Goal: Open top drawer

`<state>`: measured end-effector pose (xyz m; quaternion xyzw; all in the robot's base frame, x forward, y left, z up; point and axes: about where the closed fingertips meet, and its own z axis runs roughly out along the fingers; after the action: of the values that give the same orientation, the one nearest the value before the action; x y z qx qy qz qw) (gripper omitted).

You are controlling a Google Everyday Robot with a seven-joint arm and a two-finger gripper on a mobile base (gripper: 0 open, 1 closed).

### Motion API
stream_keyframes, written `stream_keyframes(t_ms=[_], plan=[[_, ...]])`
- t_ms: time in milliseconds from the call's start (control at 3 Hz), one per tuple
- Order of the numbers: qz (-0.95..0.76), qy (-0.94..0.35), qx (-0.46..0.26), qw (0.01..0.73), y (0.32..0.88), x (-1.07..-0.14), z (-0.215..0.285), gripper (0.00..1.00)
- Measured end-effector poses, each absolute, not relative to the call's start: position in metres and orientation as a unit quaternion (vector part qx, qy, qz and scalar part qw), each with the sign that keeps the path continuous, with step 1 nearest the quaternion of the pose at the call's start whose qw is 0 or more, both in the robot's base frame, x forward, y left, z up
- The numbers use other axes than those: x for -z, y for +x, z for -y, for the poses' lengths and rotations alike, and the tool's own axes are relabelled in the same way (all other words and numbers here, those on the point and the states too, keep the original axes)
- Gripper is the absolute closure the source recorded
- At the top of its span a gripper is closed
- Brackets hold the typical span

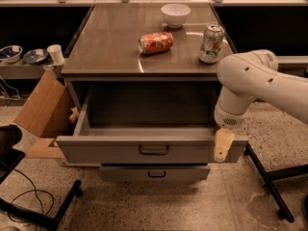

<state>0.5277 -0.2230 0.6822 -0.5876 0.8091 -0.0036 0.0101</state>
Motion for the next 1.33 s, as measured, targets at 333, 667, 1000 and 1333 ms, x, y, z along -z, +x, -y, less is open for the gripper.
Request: stream_keyframes(t_ms=[333, 667, 1000, 1333], plan=[[-0.809, -0.587, 0.003, 0.01, 0.527, -0.682, 0.223, 0.0], [-0.816, -0.577, -0.021, -0.014, 0.488, -0.666, 0.22, 0.19], [-0.821, -0.567, -0.049, -0.042, 0.442, -0.657, 0.209, 0.41], [-0.822, -0.566, -0.05, -0.043, 0.441, -0.666, 0.209, 0.72]])
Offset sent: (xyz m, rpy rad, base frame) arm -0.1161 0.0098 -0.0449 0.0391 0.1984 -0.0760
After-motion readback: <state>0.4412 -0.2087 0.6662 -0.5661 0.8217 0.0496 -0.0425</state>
